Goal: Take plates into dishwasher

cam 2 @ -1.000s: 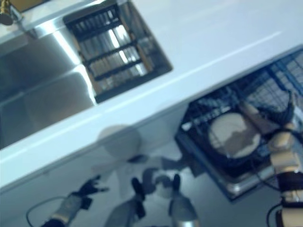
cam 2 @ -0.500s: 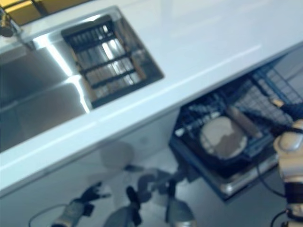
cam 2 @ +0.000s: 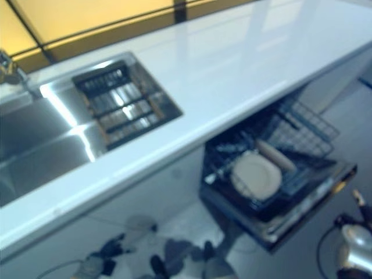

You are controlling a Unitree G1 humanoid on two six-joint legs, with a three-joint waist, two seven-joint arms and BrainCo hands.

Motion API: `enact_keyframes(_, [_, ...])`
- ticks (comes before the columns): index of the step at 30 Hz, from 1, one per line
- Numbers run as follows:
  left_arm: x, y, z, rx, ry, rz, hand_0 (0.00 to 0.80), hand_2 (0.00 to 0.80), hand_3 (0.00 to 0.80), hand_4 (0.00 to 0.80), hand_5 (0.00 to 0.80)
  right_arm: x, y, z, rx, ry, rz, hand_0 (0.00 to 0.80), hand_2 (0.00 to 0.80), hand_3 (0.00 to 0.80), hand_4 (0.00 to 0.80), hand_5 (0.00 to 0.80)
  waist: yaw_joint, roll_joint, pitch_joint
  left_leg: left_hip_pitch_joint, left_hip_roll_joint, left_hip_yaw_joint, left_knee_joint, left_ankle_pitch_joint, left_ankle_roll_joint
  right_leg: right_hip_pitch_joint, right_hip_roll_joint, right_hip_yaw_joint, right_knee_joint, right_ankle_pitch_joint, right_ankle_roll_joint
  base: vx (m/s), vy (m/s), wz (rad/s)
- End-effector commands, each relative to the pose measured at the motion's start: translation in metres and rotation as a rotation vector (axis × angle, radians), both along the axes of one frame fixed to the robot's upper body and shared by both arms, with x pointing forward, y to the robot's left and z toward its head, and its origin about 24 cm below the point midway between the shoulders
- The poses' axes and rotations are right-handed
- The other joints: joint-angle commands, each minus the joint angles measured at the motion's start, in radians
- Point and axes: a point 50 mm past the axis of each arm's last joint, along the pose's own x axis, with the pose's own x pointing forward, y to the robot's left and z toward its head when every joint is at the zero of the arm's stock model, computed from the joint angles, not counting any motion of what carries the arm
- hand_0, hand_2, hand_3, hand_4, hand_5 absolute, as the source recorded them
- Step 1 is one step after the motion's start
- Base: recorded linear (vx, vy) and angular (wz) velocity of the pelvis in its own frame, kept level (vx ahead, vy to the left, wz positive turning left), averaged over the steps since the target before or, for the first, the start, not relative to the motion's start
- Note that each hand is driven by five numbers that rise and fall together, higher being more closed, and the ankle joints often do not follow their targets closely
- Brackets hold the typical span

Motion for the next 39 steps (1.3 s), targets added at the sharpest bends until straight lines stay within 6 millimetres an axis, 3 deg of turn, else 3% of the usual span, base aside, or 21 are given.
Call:
enact_keyframes(1, [0.018, -0.009, 0.005, 0.012, -0.033, -0.055, 0.000, 0.000, 0.000, 0.000, 0.000, -0.004, 0.000, -0.009, 0.089, -0.091, -0.065, 0.000, 0.000, 0.000, 0.000, 0.000, 0.006, 0.006, 0.004, -0.073, 0.014, 0.002, 0.089, -0.043, -0.026, -0.005, 0.029, -0.032, 0.117, -0.137, -0.003, -0.095, -0.001, -0.02])
enact_keyframes(5, [0.029, -0.014, 0.009, 0.006, -0.054, -0.079, 0.000, 0.000, 0.000, 0.000, 0.000, -0.016, 0.004, -0.029, 0.192, -0.126, -0.116, 0.000, 0.000, 0.000, 0.000, 0.000, 0.007, 0.044, 0.017, -0.087, 0.010, -0.002, 0.094, -0.037, -0.029, -0.021, 0.018, -0.038, 0.131, -0.144, -0.004, -0.098, 0.016, -0.02])
enact_keyframes(8, [0.045, -0.023, 0.017, -0.015, -0.099, -0.087, 0.000, 0.000, 0.000, 0.000, 0.000, -0.011, 0.007, -0.035, 0.259, -0.226, -0.129, 0.000, 0.000, 0.000, 0.000, 0.000, 0.013, 0.098, 0.047, -0.115, 0.007, 0.000, 0.113, -0.036, -0.035, -0.055, -0.012, -0.067, 0.151, -0.150, -0.004, -0.165, 0.055, -0.05])
enact_keyframes(14, [0.062, -0.037, 0.027, -0.062, -0.150, -0.116, 0.000, 0.000, 0.000, 0.000, 0.000, 0.022, 0.017, -0.030, 0.314, -0.368, 0.068, 0.000, 0.000, 0.000, 0.000, 0.000, 0.020, 0.192, 0.105, -0.153, 0.001, 0.007, 0.123, -0.024, -0.043, -0.102, -0.046, -0.088, 0.178, -0.165, -0.009, -0.128, 0.062, -0.12])
enact_keyframes(19, [0.063, -0.041, 0.028, -0.078, -0.154, -0.149, 0.000, 0.000, 0.000, 0.000, 0.000, 0.054, 0.044, -0.033, 0.373, -0.424, 0.307, 0.000, 0.000, 0.000, 0.000, 0.000, 0.027, 0.229, 0.118, -0.156, -0.017, -0.002, 0.100, -0.012, -0.040, -0.111, -0.048, -0.084, 0.169, -0.164, -0.009, -0.013, 0.007, -0.05])
enact_keyframes(24, [0.061, -0.046, 0.026, -0.095, -0.141, -0.172, 0.000, 0.000, 0.000, 0.000, 0.000, 0.069, 0.058, -0.032, 0.392, -0.473, 0.458, 0.000, 0.000, 0.000, 0.000, 0.000, 0.034, 0.246, 0.113, -0.150, -0.026, -0.008, 0.078, -0.004, -0.038, -0.105, -0.043, -0.080, 0.153, -0.162, -0.007, 0.034, 0.004, -0.02])
enact_keyframes(28, [0.056, -0.049, 0.022, -0.103, -0.126, -0.176, 0.000, 0.000, 0.000, 0.000, 0.000, 0.090, 0.080, -0.025, 0.409, -0.538, 0.647, 0.000, 0.000, 0.000, 0.000, 0.000, 0.041, 0.244, 0.106, -0.145, -0.028, -0.017, 0.068, 0.000, -0.038, -0.095, -0.036, -0.081, 0.141, -0.159, -0.008, 0.039, -0.002, 0.01])
enact_keyframes(34, [0.050, -0.050, 0.018, -0.101, -0.108, -0.174, 0.000, 0.000, 0.000, 0.000, 0.000, 0.118, 0.130, -0.006, 0.441, -0.639, 0.969, 0.000, 0.000, 0.000, 0.000, 0.000, 0.044, 0.212, 0.092, -0.138, -0.024, -0.014, 0.061, 0.005, -0.037, -0.086, -0.023, -0.085, 0.122, -0.147, -0.009, 0.042, -0.011, -0.02])
enact_keyframes(39, [0.043, -0.046, 0.014, -0.090, -0.086, -0.143, 0.000, 0.000, 0.000, 0.000, 0.000, 0.124, 0.170, 0.011, 0.429, -0.664, 1.252, 0.000, 0.000, 0.000, 0.000, 0.000, 0.043, 0.171, 0.079, -0.132, -0.017, -0.004, 0.061, 0.008, -0.037, -0.071, -0.013, -0.082, 0.107, -0.137, -0.007, 0.044, -0.010, -0.08])
